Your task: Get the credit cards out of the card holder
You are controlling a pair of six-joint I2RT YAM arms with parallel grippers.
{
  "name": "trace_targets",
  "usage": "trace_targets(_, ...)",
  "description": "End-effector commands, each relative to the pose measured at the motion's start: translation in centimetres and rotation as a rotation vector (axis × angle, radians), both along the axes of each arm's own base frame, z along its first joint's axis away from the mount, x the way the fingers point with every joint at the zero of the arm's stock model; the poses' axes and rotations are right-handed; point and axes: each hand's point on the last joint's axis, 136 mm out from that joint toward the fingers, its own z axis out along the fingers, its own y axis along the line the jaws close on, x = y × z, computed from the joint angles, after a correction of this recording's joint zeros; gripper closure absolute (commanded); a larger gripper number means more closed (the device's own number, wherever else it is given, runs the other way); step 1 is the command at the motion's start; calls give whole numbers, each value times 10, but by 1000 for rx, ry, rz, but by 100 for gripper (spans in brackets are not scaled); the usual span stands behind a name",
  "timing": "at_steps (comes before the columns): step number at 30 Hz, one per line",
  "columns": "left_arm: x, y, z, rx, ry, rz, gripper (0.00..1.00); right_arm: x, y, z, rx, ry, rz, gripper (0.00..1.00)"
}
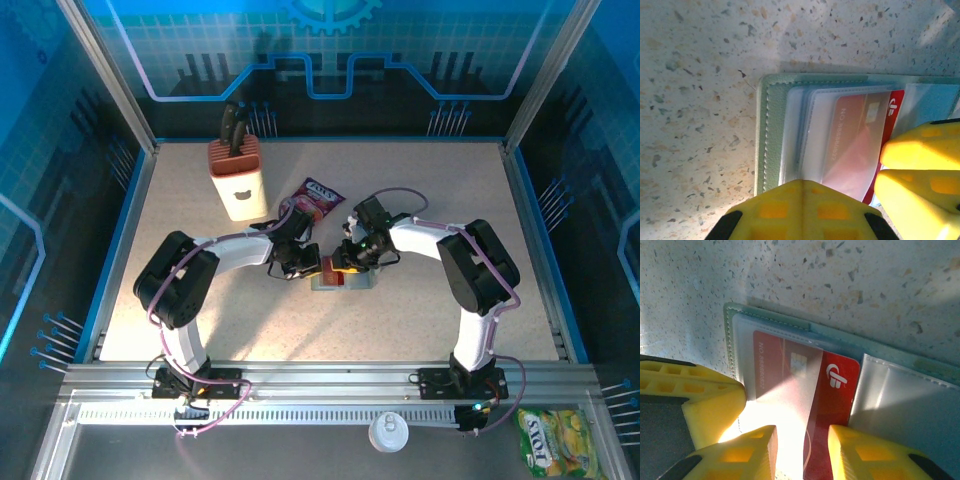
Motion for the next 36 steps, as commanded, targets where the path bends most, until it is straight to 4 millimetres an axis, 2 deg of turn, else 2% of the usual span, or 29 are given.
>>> trace_targets(1,2,4,9,29,-3,-10,100,-4,-2,7,-35,-12,15,66)
trace_targets(9,7,-5,27,-8,-28,-29,100,-5,-5,13,-61,-33,20,66)
trace_targets(14,3,-15,30,-23,-25,-49,100,-6,-6,15,-59,-37,19,65)
trace_targets(22,-1,-27,21,-24,-6,-67,100,-6,-6,22,-43,-52,15,65)
trace_targets(36,-4,-21,0,23,32,-62,100,-7,-9,20,-25,-38,-3,64)
